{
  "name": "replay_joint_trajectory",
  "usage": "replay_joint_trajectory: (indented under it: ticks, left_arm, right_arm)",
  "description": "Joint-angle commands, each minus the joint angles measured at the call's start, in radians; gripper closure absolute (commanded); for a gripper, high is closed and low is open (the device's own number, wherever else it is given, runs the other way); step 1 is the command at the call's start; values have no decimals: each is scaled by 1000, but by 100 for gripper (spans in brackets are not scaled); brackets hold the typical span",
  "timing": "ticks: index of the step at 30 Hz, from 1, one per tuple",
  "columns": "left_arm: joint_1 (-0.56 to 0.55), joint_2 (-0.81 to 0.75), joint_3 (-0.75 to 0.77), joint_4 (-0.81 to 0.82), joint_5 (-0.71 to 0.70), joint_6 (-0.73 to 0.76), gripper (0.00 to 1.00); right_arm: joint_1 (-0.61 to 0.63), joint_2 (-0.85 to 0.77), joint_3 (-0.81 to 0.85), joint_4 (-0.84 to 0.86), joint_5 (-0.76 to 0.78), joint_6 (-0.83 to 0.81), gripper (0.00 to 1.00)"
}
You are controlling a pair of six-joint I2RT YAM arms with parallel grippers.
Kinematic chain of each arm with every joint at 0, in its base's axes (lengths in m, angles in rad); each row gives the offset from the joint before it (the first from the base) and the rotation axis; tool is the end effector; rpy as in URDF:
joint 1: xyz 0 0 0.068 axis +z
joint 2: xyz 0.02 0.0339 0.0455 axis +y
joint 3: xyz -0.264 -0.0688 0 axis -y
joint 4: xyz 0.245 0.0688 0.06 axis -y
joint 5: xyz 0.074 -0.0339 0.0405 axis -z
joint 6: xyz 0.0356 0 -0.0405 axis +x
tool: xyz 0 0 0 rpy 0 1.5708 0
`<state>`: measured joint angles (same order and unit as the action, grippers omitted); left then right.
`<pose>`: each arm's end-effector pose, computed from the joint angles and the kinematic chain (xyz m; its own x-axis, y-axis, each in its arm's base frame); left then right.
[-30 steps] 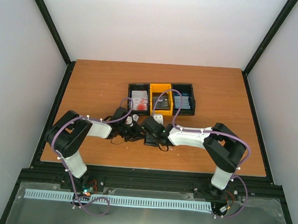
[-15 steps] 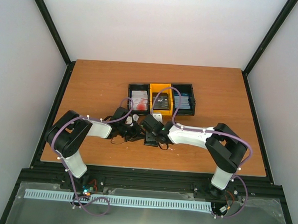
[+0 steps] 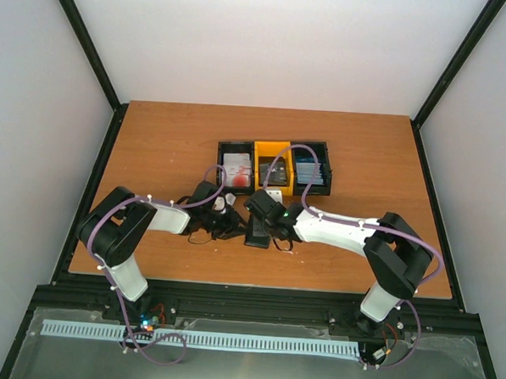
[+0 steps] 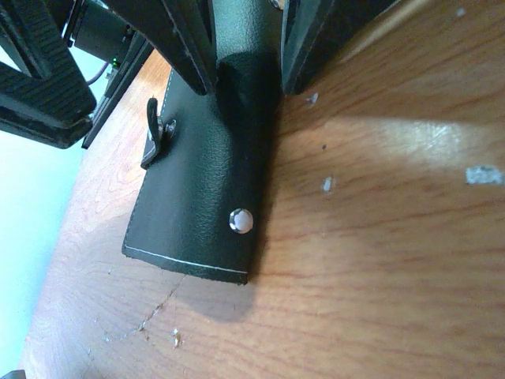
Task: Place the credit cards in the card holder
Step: Close the card holder at the center of the board.
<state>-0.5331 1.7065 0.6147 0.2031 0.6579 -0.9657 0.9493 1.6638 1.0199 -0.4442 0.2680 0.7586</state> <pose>0.2355 -0.1642 0.1060 -0.9841 -0.1750 0.0318 -0.1322 0.6007 -0.7885 0.1979 0.2602 0.1813 -0.8644 -0.0677 -0.4982 -0.1623 0.9754 0.1491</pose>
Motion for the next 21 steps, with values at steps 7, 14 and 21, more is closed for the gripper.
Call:
replay_joint_trajectory:
  ticks: [7,14,21]
  left_arm:
    - [5,26,-15,-77,-50,14,75]
    - [5,27,-12,-77,-49,16,75]
    - [5,29,-7,-85,-50,18,75]
  right_arm:
    - [-10,23,-14,-17,-48,22,92]
    - [-11,52,-23,6,-70,22,92]
    - [-12,67,-27,13,-77,19,92]
